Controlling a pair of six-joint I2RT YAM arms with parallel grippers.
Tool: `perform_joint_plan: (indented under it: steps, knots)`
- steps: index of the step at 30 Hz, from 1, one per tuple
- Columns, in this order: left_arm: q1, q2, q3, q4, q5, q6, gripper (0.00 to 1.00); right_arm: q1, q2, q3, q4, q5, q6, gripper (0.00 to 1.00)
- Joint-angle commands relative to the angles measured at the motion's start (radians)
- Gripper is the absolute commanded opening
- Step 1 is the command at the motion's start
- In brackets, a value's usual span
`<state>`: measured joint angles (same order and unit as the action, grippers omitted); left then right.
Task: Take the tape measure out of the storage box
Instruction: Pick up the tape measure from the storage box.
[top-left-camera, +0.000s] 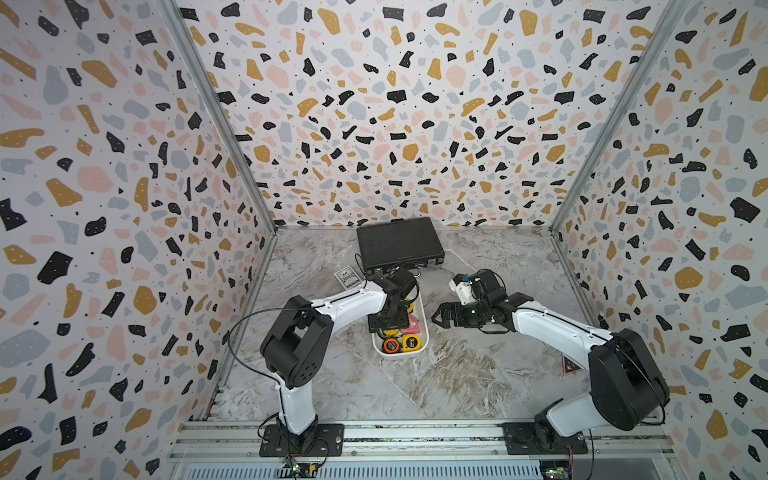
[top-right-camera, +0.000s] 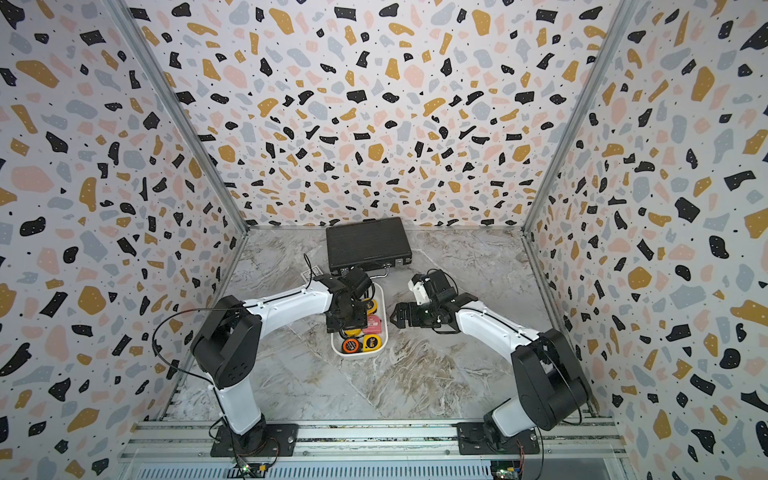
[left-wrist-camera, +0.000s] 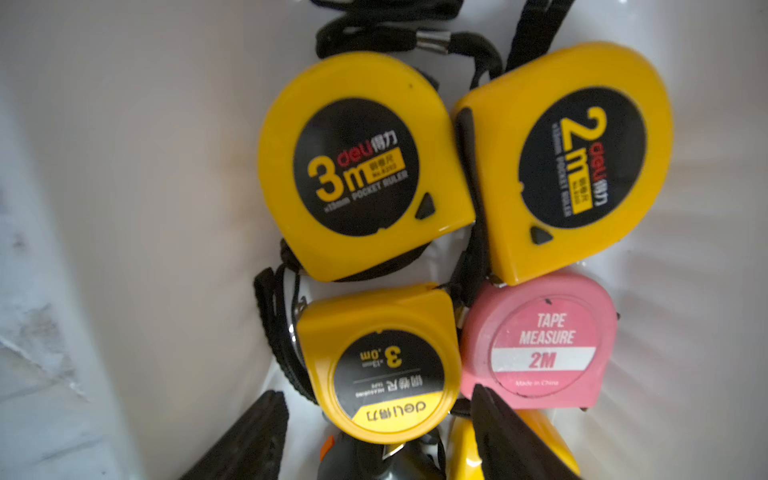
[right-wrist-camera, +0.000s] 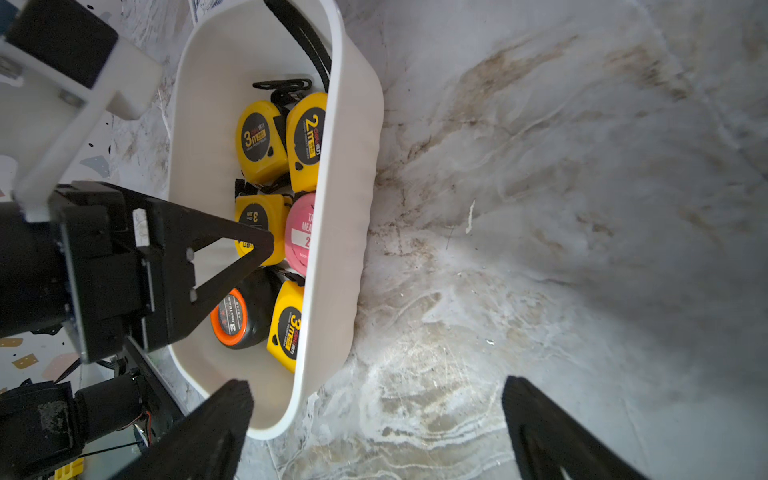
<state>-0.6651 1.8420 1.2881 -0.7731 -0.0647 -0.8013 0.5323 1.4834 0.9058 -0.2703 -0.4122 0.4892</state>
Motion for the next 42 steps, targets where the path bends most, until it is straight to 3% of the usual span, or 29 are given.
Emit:
perform_joint_plan:
  steps: [1,32,42]
  knots:
    - [-0.004,0.011,0.019,-0.028,-0.042,-0.03,0.74,-0.001,-0.025,-0.002,-0.015,-0.007,-0.015,0.99]
    - [-0.014,0.069,0.036,-0.041,-0.055,-0.106,0.68,-0.016,-0.016,-0.023,0.012,-0.026,-0.001,0.99]
    - [-0.014,0.105,0.036,-0.021,-0.037,-0.114,0.61,-0.017,-0.017,-0.027,0.013,-0.024,0.003,0.98]
